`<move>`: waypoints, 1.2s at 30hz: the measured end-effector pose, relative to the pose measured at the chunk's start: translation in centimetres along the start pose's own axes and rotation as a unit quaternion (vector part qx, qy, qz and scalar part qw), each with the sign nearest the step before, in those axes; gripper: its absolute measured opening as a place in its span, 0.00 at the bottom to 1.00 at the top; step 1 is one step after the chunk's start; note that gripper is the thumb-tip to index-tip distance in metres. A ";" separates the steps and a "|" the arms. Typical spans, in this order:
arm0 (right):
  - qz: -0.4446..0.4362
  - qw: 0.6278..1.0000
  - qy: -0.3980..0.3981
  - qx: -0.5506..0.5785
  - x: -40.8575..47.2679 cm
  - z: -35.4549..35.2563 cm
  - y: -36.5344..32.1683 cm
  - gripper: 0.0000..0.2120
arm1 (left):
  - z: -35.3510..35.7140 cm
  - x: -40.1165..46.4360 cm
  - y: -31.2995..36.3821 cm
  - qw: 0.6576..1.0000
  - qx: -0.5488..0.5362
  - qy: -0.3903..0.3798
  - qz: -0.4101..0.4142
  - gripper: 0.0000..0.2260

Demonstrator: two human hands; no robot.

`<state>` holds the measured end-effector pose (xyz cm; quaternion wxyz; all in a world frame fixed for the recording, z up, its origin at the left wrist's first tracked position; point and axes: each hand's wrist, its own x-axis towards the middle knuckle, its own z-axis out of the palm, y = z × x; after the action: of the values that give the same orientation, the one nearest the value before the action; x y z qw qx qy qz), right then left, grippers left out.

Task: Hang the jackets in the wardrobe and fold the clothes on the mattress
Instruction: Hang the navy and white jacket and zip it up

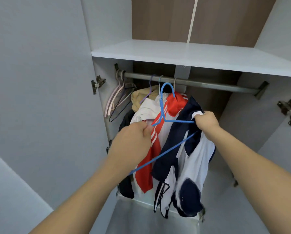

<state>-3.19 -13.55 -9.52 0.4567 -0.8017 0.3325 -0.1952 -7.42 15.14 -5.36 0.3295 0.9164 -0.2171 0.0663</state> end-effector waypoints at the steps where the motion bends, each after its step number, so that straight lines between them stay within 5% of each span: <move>1: -0.013 1.000 -0.005 0.006 -1.0 -0.4 -0.6 0.09 | 0.8 0.2 0.0 1.000 -0.017 -0.005 0.001 0.16; 8: -0.213 0.976 -0.044 -0.023 -10.1 -4.5 -5.4 0.12 | 4.8 1.0 0.8 0.963 -0.265 -0.031 -0.046 0.18; 11: -0.401 0.897 0.045 -0.181 -11.1 -8.5 -6.0 0.06 | 3.1 1.2 1.5 0.950 -0.309 -0.021 0.031 0.18; 14: -0.465 0.854 0.034 -0.233 -10.5 -10.3 -7.1 0.12 | 1.1 2.4 2.7 0.942 -0.325 -0.006 0.079 0.17; 16: -0.494 0.820 0.023 -0.287 -9.9 -10.0 -8.1 0.07 | 0.3 3.3 3.8 0.951 -0.300 0.010 0.074 0.15; 19: -0.452 0.824 0.018 -0.340 -8.7 -10.0 -8.8 0.08 | 0.9 3.9 4.6 0.975 -0.127 0.156 0.092 0.07; 21: -0.411 0.847 0.056 -0.332 -8.1 -10.6 -8.9 0.08 | 2.4 2.8 4.2 0.937 -0.047 0.315 0.141 0.19; 23: -0.390 0.863 0.093 -0.307 -8.0 -11.3 -8.7 0.08 | 5.3 0.7 3.1 0.907 -0.049 0.374 0.186 0.22; 25: -0.380 0.870 0.122 -0.291 -8.1 -12.4 -8.6 0.08 | 9.4 -0.7 1.5 0.949 -0.051 0.288 0.117 0.28; 27: -0.380 0.868 0.144 -0.287 -8.5 -13.5 -8.6 0.08 | 12.5 -1.1 -0.2 0.991 -0.115 0.049 -0.049 0.36; 29: -0.379 0.864 0.156 -0.292 -9.2 -14.6 -8.4 0.08 | 14.5 -1.1 -1.3 0.930 -0.276 -0.182 -0.161 0.21; 30: -0.377 0.864 0.160 -0.294 -9.4 -15.1 -8.2 0.08 | 15.0 -0.7 -1.9 0.899 -0.326 -0.225 -0.186 0.08; 34: -0.361 0.878 0.150 -0.277 -9.9 -17.2 -6.4 0.10 | 13.9 1.4 -2.8 0.909 -0.318 -0.230 -0.141 0.04; 36: -0.357 0.889 0.128 -0.258 -10.4 -17.7 -5.7 0.11 | 13.4 2.3 -2.4 0.895 -0.307 -0.304 -0.112 0.23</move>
<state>-19.39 -14.79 4.30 0.0869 -0.9238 0.1186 -0.3536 -4.62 7.50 -16.50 0.5175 0.7633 -0.2126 -0.3231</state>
